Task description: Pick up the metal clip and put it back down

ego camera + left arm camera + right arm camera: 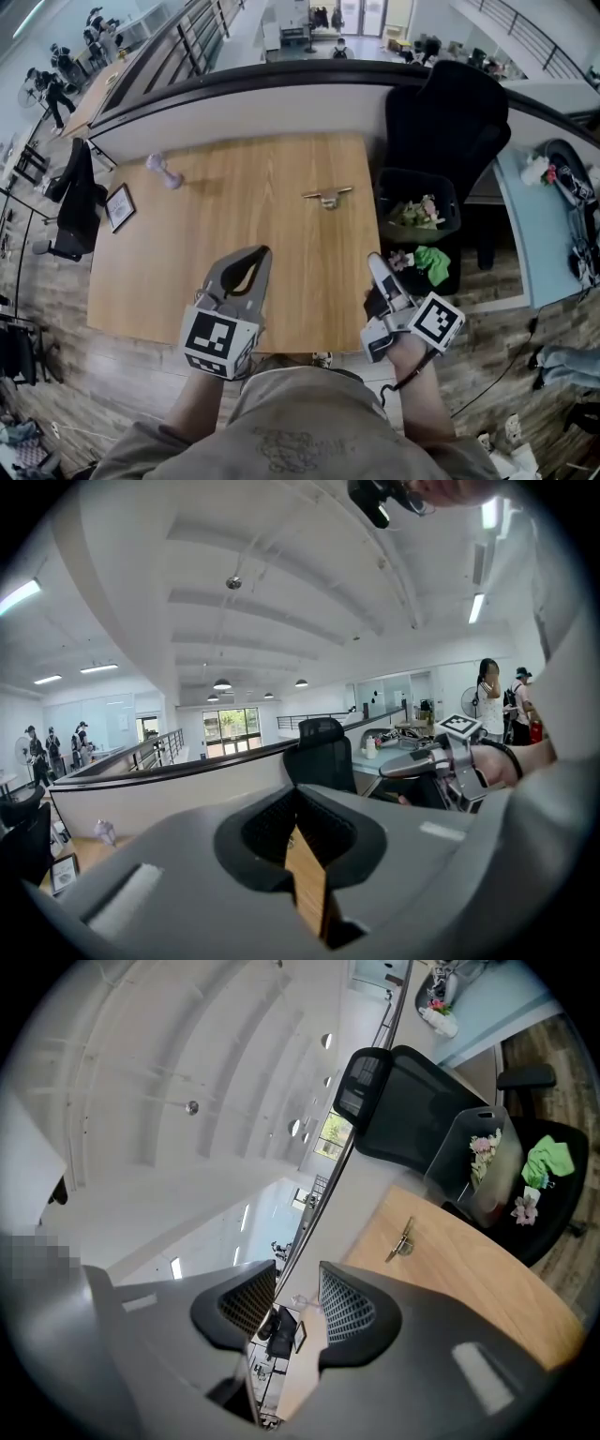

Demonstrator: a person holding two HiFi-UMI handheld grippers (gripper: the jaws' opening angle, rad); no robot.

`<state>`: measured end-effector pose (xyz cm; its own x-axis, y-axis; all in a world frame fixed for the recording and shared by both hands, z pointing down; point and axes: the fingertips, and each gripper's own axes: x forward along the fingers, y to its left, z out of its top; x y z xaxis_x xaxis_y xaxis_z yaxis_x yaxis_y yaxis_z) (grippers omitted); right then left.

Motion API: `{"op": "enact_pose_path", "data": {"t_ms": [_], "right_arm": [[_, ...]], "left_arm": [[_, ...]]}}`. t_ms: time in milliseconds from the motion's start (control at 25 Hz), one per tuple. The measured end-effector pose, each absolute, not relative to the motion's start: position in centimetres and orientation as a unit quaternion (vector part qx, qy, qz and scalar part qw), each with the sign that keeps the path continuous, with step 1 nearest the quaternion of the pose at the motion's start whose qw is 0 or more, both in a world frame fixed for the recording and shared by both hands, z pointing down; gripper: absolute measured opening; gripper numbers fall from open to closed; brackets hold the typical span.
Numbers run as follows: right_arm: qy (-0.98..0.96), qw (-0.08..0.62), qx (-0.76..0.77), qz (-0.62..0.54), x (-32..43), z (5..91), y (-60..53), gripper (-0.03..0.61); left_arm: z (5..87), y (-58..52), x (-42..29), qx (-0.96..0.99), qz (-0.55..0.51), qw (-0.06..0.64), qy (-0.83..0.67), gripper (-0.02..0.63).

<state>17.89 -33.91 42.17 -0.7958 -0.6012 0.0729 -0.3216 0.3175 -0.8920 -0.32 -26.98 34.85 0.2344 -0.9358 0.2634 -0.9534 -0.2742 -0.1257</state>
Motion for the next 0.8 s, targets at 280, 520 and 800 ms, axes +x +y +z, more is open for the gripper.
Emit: {"op": "enact_pose_path", "data": {"t_ms": [280, 520, 800], "right_arm": [[0.764, 0.124, -0.319, -0.547, 16.1, 43.5, -33.6, 0.153], [0.72, 0.155, -0.309, -0.601, 13.9, 44.4, -34.3, 0.152], [0.697, 0.167, -0.321, -0.62, 11.9, 46.0, -38.7, 0.152]], "left_arm": [[34.5, -26.6, -3.0, 0.783, 0.136, 0.035, -0.606, 0.002], [35.0, -27.2, -5.1, 0.785, 0.13, 0.043, -0.604, 0.002], [36.0, -30.2, -7.6, 0.779, 0.115, 0.044, -0.615, 0.002]]}}
